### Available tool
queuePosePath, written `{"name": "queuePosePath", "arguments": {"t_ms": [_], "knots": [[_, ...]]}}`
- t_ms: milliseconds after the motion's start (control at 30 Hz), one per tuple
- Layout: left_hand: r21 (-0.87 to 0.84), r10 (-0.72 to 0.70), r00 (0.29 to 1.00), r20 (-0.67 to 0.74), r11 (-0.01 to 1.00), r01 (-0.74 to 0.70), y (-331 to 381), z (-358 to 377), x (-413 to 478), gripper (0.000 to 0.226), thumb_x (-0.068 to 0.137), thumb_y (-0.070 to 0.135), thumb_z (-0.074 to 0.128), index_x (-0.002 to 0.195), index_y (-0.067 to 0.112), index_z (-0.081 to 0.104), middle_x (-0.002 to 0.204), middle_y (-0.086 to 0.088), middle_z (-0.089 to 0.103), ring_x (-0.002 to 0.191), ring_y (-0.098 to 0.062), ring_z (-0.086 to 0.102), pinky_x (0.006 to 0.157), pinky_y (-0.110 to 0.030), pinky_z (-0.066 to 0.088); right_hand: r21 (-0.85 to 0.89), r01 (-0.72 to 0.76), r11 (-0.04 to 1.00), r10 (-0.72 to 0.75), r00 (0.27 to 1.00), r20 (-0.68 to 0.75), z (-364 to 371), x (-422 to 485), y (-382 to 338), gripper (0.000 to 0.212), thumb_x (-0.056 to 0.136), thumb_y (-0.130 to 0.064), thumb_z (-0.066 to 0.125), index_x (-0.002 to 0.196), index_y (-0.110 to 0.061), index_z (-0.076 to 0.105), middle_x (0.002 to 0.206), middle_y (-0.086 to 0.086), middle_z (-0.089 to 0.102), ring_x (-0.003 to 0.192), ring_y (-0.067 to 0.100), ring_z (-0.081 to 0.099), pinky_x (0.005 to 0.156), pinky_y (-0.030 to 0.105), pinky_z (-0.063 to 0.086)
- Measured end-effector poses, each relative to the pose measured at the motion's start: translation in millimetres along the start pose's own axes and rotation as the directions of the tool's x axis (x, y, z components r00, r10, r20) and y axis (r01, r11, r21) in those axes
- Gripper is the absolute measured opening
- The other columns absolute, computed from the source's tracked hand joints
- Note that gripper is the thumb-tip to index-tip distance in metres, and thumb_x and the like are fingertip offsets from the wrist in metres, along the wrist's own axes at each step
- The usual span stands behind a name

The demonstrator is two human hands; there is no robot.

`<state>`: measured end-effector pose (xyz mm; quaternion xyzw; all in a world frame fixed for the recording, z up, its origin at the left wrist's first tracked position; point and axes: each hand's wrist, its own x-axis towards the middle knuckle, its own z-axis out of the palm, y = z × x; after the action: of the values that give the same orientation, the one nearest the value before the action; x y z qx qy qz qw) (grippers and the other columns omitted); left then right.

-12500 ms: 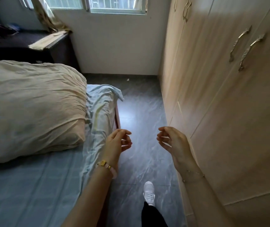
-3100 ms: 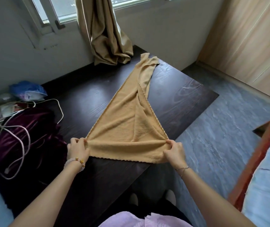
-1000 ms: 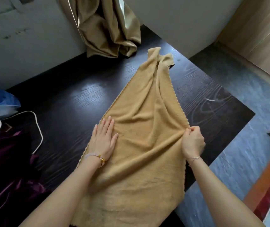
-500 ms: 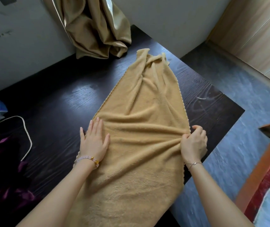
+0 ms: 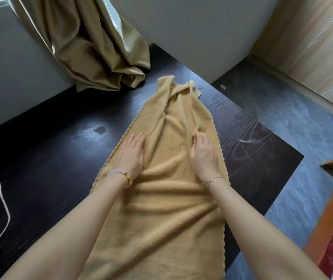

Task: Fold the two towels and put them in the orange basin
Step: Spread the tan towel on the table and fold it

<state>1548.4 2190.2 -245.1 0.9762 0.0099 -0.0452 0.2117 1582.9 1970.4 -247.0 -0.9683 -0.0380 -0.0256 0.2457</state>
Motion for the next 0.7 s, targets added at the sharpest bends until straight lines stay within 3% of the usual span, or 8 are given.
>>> {"name": "queuePosePath", "arguments": {"t_ms": [67,133,333,700], "knots": [[0.104,0.016,1.0,0.013,0.994,-0.017,-4.6,0.9,6.3,0.06,0.092,0.041,0.013,0.148,0.02,0.023,0.156,0.004,0.016,0.145,-0.019,0.008,0.117,-0.034,0.003,-0.001,0.031,1.0,-0.031,0.999,0.01,1.1,11.9,8.0,0.047,0.093,-0.016,0.045,0.139,-0.008,0.041,0.141,0.008,0.046,0.133,0.023,0.039,0.116,0.035,0.022],[0.185,0.02,1.0,0.012,0.983,-0.022,-9.1,2.4,6.9,0.071,0.083,0.049,-0.001,0.148,0.028,0.017,0.157,0.009,0.01,0.145,-0.015,0.004,0.117,-0.033,-0.001,-0.097,0.055,0.994,-0.052,0.998,0.03,3.7,19.0,17.6,0.05,0.095,-0.026,0.044,0.143,-0.013,0.038,0.149,0.003,0.037,0.141,0.019,0.028,0.118,0.035,0.014],[0.182,-0.184,0.98,-0.078,0.964,0.196,-12.0,4.3,7.9,0.071,0.082,0.051,-0.002,0.149,0.031,0.012,0.157,0.013,0.008,0.145,-0.011,0.003,0.117,-0.034,-0.002,-0.245,-0.164,0.955,0.165,0.986,-0.018,3.9,26.0,38.9,0.058,0.098,-0.04,0.026,0.151,-0.017,0.017,0.159,0.001,0.016,0.147,0.015,0.009,0.12,0.037,0.003],[0.199,-0.183,0.979,-0.09,0.96,0.198,-11.6,5.1,6.6,0.066,0.087,0.049,0.004,0.148,0.029,0.014,0.155,0.015,0.006,0.144,-0.008,0.001,0.117,-0.033,-0.004,-0.243,-0.16,0.957,0.159,0.987,-0.023,4.3,24.8,37.8,0.064,0.093,-0.044,0.02,0.151,-0.017,0.018,0.159,0.001,0.014,0.147,0.016,0.008,0.119,0.038,0.002]]}}
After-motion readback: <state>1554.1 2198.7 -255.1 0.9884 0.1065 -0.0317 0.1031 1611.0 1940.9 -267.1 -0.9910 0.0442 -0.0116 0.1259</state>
